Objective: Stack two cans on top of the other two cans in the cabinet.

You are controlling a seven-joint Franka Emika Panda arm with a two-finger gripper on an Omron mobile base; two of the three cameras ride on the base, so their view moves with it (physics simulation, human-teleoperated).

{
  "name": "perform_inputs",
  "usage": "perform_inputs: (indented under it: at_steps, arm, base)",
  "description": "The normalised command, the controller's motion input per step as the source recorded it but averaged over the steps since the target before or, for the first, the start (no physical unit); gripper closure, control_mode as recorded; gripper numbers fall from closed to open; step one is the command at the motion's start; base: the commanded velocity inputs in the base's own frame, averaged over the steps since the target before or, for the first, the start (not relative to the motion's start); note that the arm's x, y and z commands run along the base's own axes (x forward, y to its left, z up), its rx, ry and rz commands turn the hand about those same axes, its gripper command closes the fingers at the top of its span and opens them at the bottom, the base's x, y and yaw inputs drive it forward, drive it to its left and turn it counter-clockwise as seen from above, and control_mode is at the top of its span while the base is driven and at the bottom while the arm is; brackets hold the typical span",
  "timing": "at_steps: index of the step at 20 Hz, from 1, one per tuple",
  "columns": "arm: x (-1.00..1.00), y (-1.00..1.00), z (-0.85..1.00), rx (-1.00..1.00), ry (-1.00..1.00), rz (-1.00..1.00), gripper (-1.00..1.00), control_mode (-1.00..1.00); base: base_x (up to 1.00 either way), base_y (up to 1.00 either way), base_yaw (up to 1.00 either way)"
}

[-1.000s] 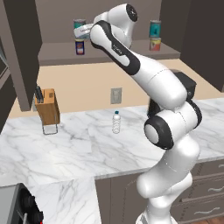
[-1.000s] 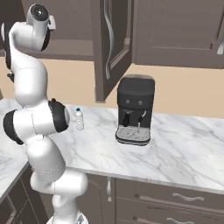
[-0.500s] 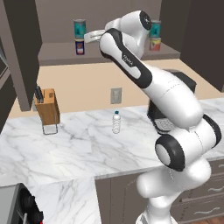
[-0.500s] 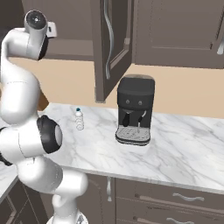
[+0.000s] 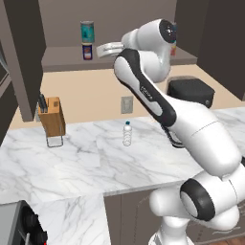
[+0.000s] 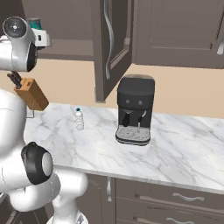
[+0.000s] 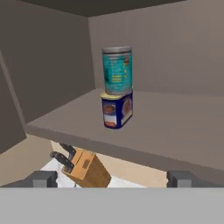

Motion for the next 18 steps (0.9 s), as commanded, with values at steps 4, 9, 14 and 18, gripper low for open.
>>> perform_inputs:
  at_steps: [4, 9, 14, 18]
  arm:
    - [-0.76, -0.18, -0.11, -0.01, 0.07, -0.15, -1.00, -1.00]
    - [-0.77, -0.25, -0.15, 0.00, 0.05, -0.16, -1.00, -1.00]
    - [-0.66, -0.36, -0.20, 0.00, 0.07, -0.20, -1.00, -1.00]
    - [-0.63, -0.44, -0.24, 0.00, 0.07, -0.14, -1.00, -1.00]
  base:
    - [0.00, 0.00, 0.00]
    - [0.00, 0.00, 0.00]
    - [0.00, 0.00, 0.00]
    - [0.00, 0.00, 0.00]
